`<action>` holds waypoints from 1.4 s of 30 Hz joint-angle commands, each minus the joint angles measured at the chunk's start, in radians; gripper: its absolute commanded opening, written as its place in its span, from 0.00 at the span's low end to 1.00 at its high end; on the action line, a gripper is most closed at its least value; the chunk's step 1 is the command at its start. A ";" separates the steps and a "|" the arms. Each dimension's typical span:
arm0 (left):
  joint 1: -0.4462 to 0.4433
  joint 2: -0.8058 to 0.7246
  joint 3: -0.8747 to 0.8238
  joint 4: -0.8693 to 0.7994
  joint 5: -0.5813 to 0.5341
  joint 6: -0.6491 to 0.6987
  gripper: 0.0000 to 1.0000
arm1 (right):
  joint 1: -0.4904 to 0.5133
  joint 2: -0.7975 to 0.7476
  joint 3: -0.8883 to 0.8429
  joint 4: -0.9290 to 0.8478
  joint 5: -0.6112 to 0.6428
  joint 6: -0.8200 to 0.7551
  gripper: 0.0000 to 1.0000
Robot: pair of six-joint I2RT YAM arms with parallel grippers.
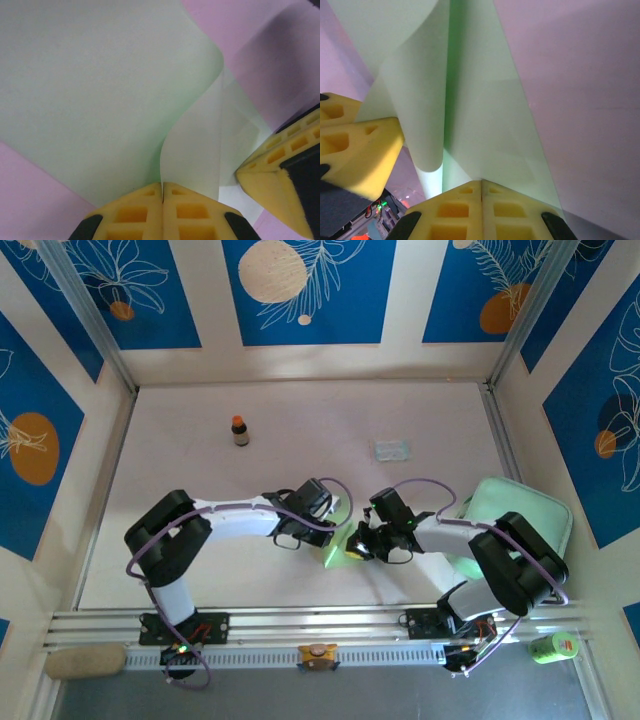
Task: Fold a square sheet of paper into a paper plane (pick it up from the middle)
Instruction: Fold the triangle a second time at the center of the table.
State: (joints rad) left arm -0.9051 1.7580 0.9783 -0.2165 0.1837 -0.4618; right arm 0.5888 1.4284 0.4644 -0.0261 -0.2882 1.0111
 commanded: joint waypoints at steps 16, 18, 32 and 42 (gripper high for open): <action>0.000 0.040 0.028 -0.054 -0.035 0.064 0.06 | -0.007 0.010 -0.006 -0.051 0.030 -0.015 0.04; 0.000 0.040 0.030 -0.052 -0.034 0.068 0.06 | -0.007 0.008 -0.004 -0.049 0.028 -0.014 0.04; 0.000 0.029 0.028 -0.028 -0.013 0.107 0.07 | -0.012 0.004 -0.006 -0.054 0.027 -0.022 0.04; 0.000 0.011 0.020 0.001 0.018 0.112 0.08 | -0.015 0.000 -0.006 -0.062 0.026 -0.025 0.04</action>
State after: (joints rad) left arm -0.9051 1.7779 0.9958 -0.2325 0.1757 -0.3714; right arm 0.5812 1.4284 0.4644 -0.0269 -0.2890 0.9989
